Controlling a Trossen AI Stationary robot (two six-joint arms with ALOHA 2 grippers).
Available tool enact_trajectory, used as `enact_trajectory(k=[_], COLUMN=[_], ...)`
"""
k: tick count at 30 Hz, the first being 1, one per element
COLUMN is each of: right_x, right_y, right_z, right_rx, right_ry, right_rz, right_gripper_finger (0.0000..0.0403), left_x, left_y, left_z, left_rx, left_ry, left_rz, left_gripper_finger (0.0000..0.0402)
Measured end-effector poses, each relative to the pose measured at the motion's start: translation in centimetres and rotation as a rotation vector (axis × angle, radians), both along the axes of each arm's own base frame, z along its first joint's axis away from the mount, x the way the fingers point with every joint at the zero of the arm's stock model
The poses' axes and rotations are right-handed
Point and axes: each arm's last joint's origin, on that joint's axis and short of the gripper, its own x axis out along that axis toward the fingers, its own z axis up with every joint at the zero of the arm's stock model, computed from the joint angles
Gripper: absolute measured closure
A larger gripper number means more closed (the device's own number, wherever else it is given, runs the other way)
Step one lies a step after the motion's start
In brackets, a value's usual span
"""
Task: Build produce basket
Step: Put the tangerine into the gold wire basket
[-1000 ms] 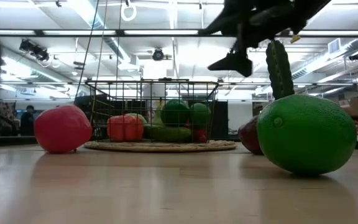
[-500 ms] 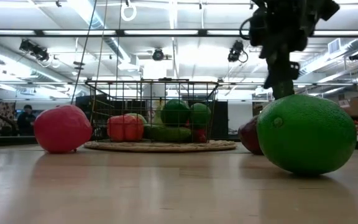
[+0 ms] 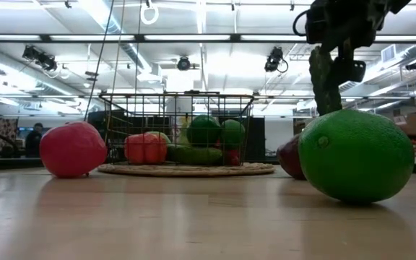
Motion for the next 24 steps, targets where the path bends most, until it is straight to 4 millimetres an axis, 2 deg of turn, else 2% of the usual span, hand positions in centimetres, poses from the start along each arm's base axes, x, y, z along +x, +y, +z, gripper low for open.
enact_trajectory(k=[7, 11, 18, 24], right_x=[0.3, 0.7, 1.3, 1.7], right_y=[0.6, 1.3, 2.6, 3.7], right_z=[0.0, 0.1, 0.4, 0.4], right_rx=[0.065, 0.082, 0.071, 0.102], right_ry=[0.002, -0.019, -0.081, -0.099], right_rz=[-0.046, -0.039, -0.022, -0.006], right_gripper_finger=[0.0035, 0.0035, 0.0035, 0.0035], left_x=[-4.8, -7.0, -7.9, -7.9], left_y=[-0.7, -1.0, -2.0, -2.0], left_z=[-1.7, -2.0, -2.1, -2.1], left_rx=[0.11, 0.191, 0.283, 0.344], left_ry=[0.417, 0.578, 0.557, 0.522], left_rz=[-0.035, -0.033, -0.043, -0.068], left_gripper_finger=[0.0038, 0.0038, 0.004, 0.0053])
